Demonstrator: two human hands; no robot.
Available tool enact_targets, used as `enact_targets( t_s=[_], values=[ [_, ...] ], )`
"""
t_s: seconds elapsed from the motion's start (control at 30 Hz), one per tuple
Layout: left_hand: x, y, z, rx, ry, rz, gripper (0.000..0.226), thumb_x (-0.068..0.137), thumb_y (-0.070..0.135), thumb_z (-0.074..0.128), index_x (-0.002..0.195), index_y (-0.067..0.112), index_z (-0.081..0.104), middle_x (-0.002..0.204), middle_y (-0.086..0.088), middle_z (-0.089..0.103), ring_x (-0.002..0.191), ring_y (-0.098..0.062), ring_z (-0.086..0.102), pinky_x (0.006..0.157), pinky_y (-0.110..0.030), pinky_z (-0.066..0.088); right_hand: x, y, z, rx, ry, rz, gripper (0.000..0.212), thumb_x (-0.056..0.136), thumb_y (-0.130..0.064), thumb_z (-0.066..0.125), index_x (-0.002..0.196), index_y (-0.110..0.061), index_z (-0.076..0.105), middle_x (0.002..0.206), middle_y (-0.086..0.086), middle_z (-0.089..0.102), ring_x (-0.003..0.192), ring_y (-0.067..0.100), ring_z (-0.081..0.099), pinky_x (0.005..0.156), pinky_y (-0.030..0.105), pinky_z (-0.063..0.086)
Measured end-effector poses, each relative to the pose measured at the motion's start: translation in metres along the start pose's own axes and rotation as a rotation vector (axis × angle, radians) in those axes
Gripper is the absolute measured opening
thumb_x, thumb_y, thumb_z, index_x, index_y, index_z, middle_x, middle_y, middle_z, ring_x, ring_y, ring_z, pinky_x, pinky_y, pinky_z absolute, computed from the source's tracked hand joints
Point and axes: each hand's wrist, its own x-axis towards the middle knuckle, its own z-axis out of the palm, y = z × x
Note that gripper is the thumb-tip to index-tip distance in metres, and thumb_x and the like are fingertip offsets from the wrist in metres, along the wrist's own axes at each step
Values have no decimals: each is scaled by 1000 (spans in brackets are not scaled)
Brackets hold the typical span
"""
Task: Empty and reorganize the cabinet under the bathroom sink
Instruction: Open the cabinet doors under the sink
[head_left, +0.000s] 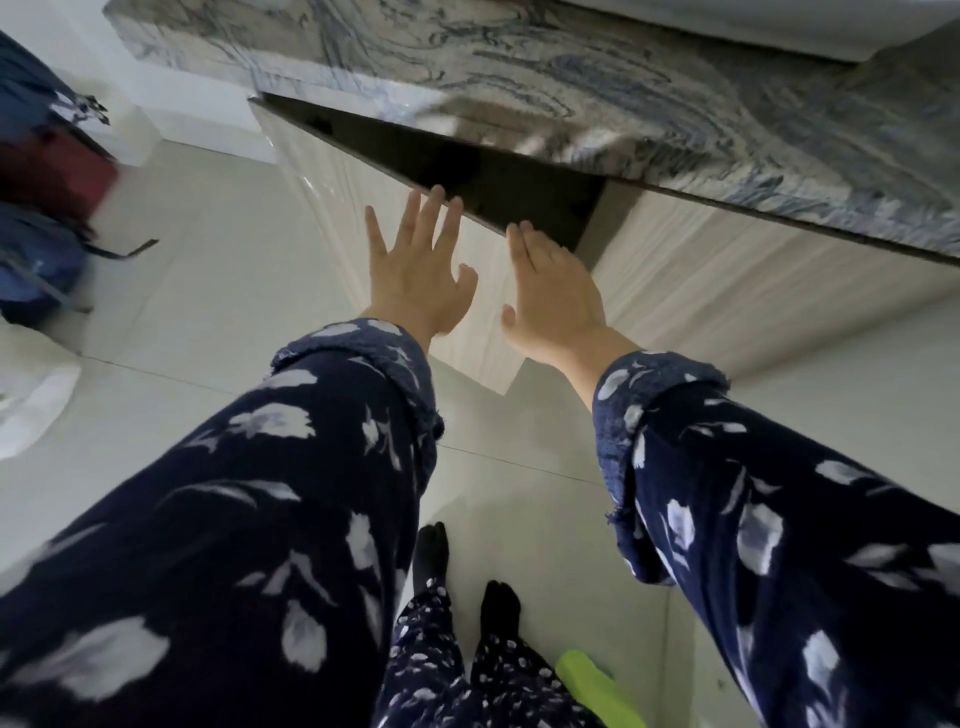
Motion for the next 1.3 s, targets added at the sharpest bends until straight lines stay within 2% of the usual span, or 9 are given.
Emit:
enact_targets(
  t_s=[0.27, 0.4, 0.53, 0.63, 0.7, 0.77, 0.83, 0.93, 1.3],
  values=[
    [-53, -8, 3, -181, 10, -116, 76, 87, 68, -1, 152, 30, 3, 161, 3, -7, 149, -23, -5, 115, -59, -6, -40, -18, -12, 368, -54, -72, 48, 102, -20, 35, 149, -26, 29, 152, -9, 35, 133, 20, 44, 106, 31, 40],
    [-65, -15, 9, -228, 12, -174, 75, 88, 70, 4, 152, 30, 5, 161, 5, -9, 149, -23, -6, 115, -61, -5, -45, -29, -17, 544, -43, -22, 39, 100, -12, 41, 136, -23, 53, 134, -5, 59, 118, 18, 57, 85, 18, 47],
    [-70, -26, 13, -246, 33, -186, 73, 89, 71, 10, 151, 33, 9, 161, 6, -6, 148, -26, -7, 113, -64, -4, -49, -37, -12, 775, -52, 29, 33, 94, -22, 56, 127, -20, 62, 121, -5, 67, 109, 11, 62, 83, 16, 46],
    [-67, -25, 8, -255, 6, -201, 74, 88, 73, 12, 151, 35, 8, 161, 6, -8, 148, -27, -11, 112, -65, -8, -50, -39, -4, 727, -125, 47, 44, 97, -35, 50, 140, -28, 47, 120, -3, 67, 107, 14, 62, 82, 21, 47],
    [-65, -19, 6, -268, -12, -224, 74, 88, 72, 12, 151, 35, 5, 161, 6, -11, 147, -26, -14, 111, -65, -10, -53, -43, 4, 510, -203, 50, 52, 101, -42, 31, 151, -32, 20, 139, 3, 53, 124, 24, 52, 97, 36, 45],
    [-67, -18, 5, -273, -25, -233, 74, 89, 70, 12, 152, 34, 1, 160, 6, -14, 147, -26, -16, 110, -65, -11, -59, -50, 12, 317, -254, 63, 56, 102, -45, 17, 152, -29, -2, 158, 3, 20, 146, 25, 19, 115, 54, 19],
    [-72, -25, 6, -254, -43, -216, 74, 89, 70, 11, 152, 33, -3, 160, 6, -16, 146, -25, -18, 110, -65, -12, -63, -59, 14, 216, -251, 46, 60, 101, -47, 15, 152, -25, -6, 161, -2, 1, 149, 20, -5, 115, 58, 0],
    [-87, -44, 6, -228, -75, -178, 74, 90, 68, 9, 151, 31, -8, 159, 6, -18, 146, -25, -19, 110, -65, -12, -73, -77, 13, 115, -265, -35, 65, 99, -54, 13, 152, -24, -11, 160, -5, -11, 147, 19, -15, 114, 58, -5],
    [-150, -154, -4, -95, -176, 4, 56, 101, 42, 4, 151, 24, -13, 159, 9, -18, 146, -17, -19, 113, -61, -11, -99, -193, 20, 173, -269, -260, 81, 90, -70, 18, 148, -29, -21, 159, -8, -16, 146, 17, -18, 115, 58, -10]
  ],
)
